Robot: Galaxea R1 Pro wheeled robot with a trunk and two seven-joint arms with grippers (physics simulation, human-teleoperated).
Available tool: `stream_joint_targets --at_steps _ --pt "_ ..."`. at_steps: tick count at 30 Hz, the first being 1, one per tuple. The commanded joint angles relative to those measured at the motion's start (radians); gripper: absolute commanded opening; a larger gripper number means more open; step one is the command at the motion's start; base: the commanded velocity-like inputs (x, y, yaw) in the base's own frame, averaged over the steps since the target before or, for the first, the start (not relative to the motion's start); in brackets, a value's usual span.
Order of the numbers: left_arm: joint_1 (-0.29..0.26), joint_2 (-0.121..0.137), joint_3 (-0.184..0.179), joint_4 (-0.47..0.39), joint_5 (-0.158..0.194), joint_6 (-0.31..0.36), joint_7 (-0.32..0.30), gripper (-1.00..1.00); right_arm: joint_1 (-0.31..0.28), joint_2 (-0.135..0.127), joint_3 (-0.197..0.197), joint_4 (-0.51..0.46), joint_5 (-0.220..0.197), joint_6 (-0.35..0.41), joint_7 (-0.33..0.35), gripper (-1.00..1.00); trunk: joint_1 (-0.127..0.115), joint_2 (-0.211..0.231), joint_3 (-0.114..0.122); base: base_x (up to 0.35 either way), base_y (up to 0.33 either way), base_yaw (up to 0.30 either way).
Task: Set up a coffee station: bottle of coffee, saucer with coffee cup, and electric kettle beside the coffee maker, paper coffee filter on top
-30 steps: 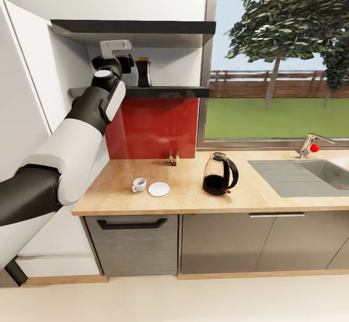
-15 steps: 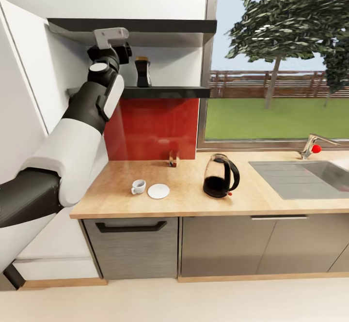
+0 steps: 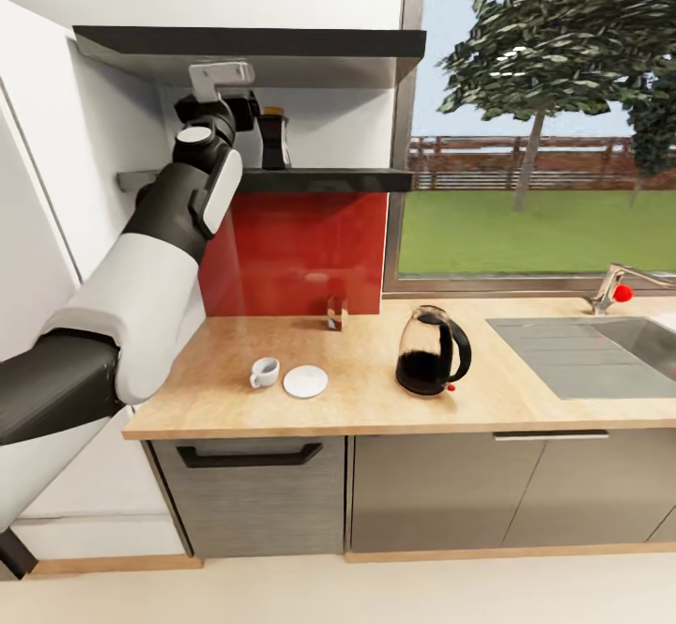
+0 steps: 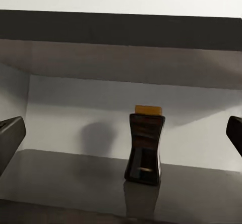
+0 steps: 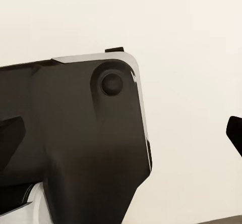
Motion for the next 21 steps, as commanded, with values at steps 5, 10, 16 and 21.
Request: stream_joint_targets --at_steps 5,10,16,21 --pt "0.001 0.002 -0.002 -0.006 0.010 0.009 0.009 1.00 -0.001 0.000 -0.005 0.001 -0.003 -0.005 0.000 1.00 0.001 -0.002 -0.002 0.185 0.000 0.000" --pt "0.011 0.001 -0.005 -0.012 0.010 0.040 0.008 1.00 -0.001 -0.001 -0.005 0.001 -0.003 -0.005 0.000 1.00 0.001 -0.002 -0.002 0.314 0.000 0.000" --pt "0.032 -0.001 -0.006 -0.012 0.001 0.038 0.008 1.00 -0.001 -0.001 -0.005 0.001 -0.003 -0.005 0.000 1.00 0.001 -0.002 -0.002 0.136 0.000 0.000" --pt "0.049 0.005 0.000 -0.013 0.006 0.039 0.011 1.00 -0.001 0.006 -0.005 -0.006 -0.002 -0.008 0.000 1.00 0.001 -0.002 -0.002 0.030 0.000 0.000"
